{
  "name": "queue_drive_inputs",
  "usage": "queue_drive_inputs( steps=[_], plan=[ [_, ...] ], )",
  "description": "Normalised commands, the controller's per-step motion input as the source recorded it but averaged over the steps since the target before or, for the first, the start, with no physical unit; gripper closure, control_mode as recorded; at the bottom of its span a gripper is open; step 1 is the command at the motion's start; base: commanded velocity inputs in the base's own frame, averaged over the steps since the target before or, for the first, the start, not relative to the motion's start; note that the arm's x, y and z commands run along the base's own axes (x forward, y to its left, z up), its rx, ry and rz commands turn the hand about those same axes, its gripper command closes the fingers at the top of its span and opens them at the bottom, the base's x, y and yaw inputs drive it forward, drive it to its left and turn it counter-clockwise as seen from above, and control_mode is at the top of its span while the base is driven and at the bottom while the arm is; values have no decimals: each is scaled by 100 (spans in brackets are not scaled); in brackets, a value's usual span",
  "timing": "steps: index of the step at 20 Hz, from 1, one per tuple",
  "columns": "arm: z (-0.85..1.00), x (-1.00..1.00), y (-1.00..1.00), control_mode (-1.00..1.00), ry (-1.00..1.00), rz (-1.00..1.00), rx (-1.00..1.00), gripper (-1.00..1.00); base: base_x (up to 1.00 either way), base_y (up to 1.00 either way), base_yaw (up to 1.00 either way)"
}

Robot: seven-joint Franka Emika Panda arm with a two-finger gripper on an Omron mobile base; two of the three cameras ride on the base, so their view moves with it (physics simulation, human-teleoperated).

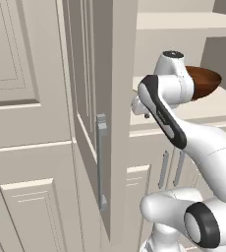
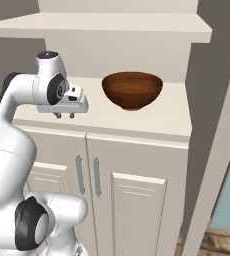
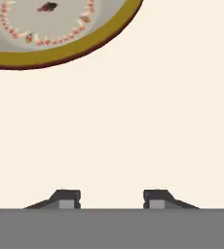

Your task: Take the smaller bowl and place it next to the appetizer plate on the dining counter , and place the larger bowl next to the plate with cooked food.

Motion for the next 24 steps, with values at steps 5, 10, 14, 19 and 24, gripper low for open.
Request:
queue_drive_inputs(
  steps=[5,10,14,19,24],
  plan=[
    [0,-57,-13,-100,-8,-10,0,-100,0,0,0],
    [19,-66,-35,-100,-41,-21,3,-100,0,0,0],
    [65,-27,-35,-100,-49,-21,10,-100,0,0,0],
    [73,-13,-52,-100,-37,-27,17,-100,0,0,0],
    [52,-9,-69,-100,-19,-28,28,-100,0,0,0]
  ],
)
